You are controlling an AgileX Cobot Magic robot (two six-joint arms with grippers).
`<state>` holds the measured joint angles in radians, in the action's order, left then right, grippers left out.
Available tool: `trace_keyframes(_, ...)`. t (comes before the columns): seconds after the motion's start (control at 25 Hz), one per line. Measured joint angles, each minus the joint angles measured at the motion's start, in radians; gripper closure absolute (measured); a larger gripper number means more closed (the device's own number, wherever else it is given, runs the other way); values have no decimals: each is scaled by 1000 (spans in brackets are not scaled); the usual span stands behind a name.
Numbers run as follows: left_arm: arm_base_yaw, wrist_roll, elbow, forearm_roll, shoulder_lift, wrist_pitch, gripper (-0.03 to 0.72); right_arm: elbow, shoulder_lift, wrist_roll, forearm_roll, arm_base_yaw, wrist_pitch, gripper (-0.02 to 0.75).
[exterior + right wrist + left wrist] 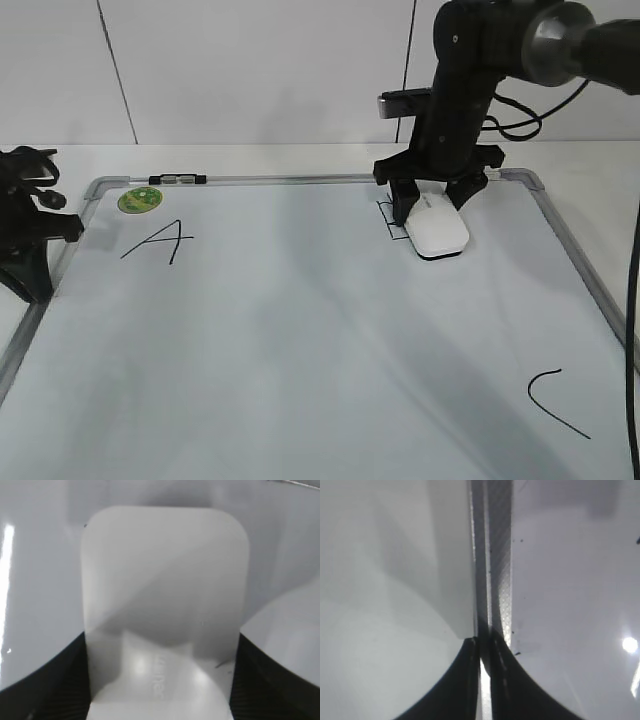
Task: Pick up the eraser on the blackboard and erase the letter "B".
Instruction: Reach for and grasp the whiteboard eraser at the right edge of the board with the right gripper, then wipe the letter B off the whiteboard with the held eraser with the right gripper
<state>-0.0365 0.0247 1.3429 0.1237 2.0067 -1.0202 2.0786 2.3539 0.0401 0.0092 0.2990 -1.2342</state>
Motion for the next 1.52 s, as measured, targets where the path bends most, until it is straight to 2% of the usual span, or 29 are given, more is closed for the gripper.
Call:
trace_keyframes(0.36, 0, 0, 0, 0, 0, 0, 669, 37, 26, 0, 2, 0, -19, 201)
trace_keyframes(0.68, 0, 0, 0, 0, 0, -1, 669, 60, 33, 0, 9, 0, -12, 127)
trace_keyframes(1.52, 0, 0, 0, -3, 0, -1, 667, 81, 33, 0, 9, 0, -1, 142)
